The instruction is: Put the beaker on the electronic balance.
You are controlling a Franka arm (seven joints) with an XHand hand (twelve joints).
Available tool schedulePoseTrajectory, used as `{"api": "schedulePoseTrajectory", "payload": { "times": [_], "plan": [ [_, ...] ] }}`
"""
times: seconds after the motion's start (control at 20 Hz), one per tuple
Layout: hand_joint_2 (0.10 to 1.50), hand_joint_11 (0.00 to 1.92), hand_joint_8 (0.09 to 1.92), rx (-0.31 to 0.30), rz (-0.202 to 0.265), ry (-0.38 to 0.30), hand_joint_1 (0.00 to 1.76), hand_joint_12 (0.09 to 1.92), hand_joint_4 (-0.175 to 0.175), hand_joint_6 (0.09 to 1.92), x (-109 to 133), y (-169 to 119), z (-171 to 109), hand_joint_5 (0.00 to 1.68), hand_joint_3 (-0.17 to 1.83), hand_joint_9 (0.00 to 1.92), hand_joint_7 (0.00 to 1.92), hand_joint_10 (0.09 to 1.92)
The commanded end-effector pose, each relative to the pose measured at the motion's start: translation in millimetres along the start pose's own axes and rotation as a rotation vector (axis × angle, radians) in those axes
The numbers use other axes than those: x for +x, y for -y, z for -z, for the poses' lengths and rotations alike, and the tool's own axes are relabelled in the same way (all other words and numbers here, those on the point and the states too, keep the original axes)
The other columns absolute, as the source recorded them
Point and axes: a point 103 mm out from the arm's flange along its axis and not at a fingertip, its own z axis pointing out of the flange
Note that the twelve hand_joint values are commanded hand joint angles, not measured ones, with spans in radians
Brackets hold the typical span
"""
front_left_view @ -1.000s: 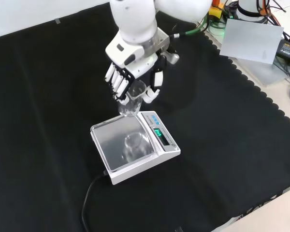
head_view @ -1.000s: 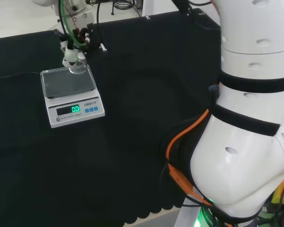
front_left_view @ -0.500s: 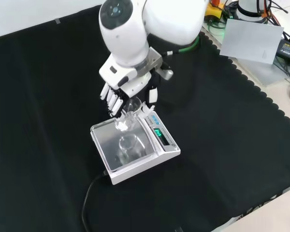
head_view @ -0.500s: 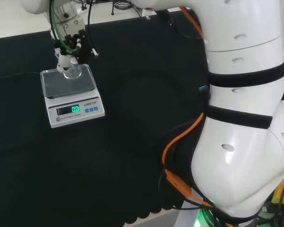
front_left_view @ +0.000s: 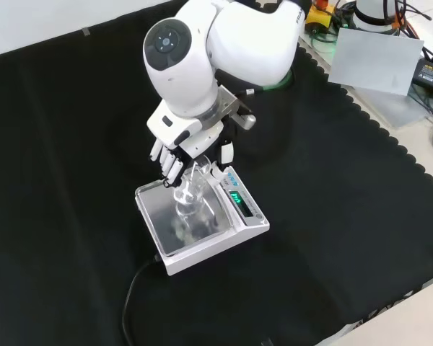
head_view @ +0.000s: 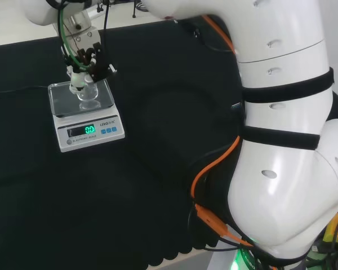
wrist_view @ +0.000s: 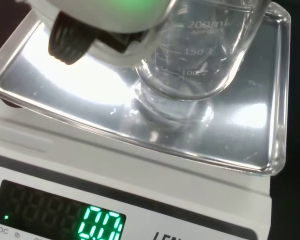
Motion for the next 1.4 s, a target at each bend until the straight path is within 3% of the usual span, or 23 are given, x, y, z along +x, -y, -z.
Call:
{"api": "schedulePoseTrajectory", "payload": {
  "times": [0.05, 0.45, 0.75, 1.1, 1.4],
  "plan": [
    [0.56, 0.68, 0.68, 0.008, 0.004, 0.007, 1.15, 1.26, -0.046, 1.04, 2.8, -3.1, -2.0, 0.69, 0.72, 1.03, 0.82, 0.58],
    [0.56, 0.66, 0.67, 0.023, 0.007, 0.013, 1.14, 1.27, -0.045, 1.04, 6.1, -8.6, -6.7, 0.66, 0.72, 1.02, 0.8, 0.58],
    [0.53, 0.54, 0.72, 0.037, 0.007, 0.022, 1.1, 1.34, -0.036, 0.98, 5.4, -11.3, -6.2, 0.52, 0.7, 0.9, 0.7, 0.66],
    [0.52, 0.32, 0.78, 0.04, 0.012, 0.039, 1.01, 1.42, -0.032, 0.49, 5.6, -10.3, -3.2, 0.32, 0.61, 0.62, 0.39, 0.83],
    [0.54, 0.12, 0.79, -0.015, 0.001, 0.03, 0.87, 1.48, -0.029, 0.15, 0.0, -0.1, 15.7, 0.21, 0.42, 0.39, 0.17, 0.92]
  ]
}}
